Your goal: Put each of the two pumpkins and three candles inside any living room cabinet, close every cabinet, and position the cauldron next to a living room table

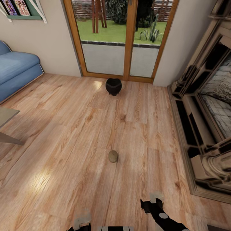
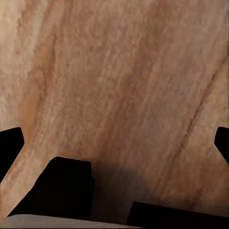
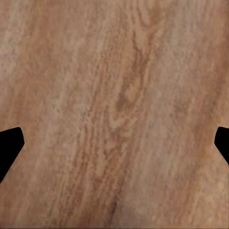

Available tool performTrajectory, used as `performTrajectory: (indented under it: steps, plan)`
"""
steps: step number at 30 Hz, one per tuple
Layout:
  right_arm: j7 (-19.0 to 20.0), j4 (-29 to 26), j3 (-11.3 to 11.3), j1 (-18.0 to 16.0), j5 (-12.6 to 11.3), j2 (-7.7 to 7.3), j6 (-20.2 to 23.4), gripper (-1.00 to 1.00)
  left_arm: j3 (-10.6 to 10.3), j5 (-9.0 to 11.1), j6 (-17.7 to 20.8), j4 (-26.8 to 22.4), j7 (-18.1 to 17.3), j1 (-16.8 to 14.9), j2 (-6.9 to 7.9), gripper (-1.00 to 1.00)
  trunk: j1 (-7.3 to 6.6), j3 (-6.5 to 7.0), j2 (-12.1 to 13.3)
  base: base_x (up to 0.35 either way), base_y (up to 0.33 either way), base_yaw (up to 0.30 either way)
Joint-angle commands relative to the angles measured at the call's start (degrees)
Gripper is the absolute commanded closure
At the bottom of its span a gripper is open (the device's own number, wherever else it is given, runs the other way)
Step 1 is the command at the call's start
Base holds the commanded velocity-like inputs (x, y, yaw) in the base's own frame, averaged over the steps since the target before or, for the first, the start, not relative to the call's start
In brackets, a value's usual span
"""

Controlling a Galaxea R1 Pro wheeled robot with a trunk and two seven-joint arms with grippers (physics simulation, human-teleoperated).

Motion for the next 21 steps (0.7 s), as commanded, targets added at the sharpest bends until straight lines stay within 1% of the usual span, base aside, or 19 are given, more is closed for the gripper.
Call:
performTrajectory:
  steps: [1,3,6,8,13,17,21]
  plan:
    - [0.13,-0.33,0.05,-0.33,0.00,0.33,-0.33,-1.00,-0.09,-0.08,-0.33,-0.33,0.13,-0.33,0.14,-1.00,0.00,0.00,0.00,0.000,0.000,0.000]
    - [0.10,-0.99,0.22,-0.98,0.04,0.99,-0.97,-1.00,-0.28,-0.21,-0.97,-0.98,0.50,-0.99,0.69,-1.00,0.00,0.00,0.00,0.000,0.000,0.000]
    - [-0.26,-1.97,0.20,-1.96,1.03,1.91,-1.63,-1.00,-0.36,-0.33,-1.94,-1.94,0.75,-1.34,1.65,-1.00,0.00,0.00,0.00,0.000,0.000,0.000]
    - [-0.40,-2.62,0.12,-2.49,1.72,1.88,-1.70,-1.00,-0.20,-0.34,-2.13,-2.58,0.90,-1.37,2.29,-1.00,0.00,0.00,0.00,0.000,0.000,0.000]
    - [-0.47,-4.23,0.08,-2.50,3.24,1.87,-1.80,-1.00,0.27,-0.20,-0.53,-4.18,1.00,-1.38,3.91,-1.00,0.00,0.29,0.00,0.000,0.000,0.000]
    - [-0.46,-5.53,0.17,-2.52,3.35,2.04,-1.85,-1.00,1.17,0.06,-0.05,-5.46,0.95,-1.32,5.20,-1.00,0.00,0.63,0.00,0.000,0.000,0.000]
    - [-0.45,-6.05,0.22,-2.52,3.43,2.22,-2.74,-1.00,1.38,-0.05,0.01,-6.74,0.95,-1.30,6.49,-1.00,0.00,0.99,0.00,0.000,0.000,0.000]
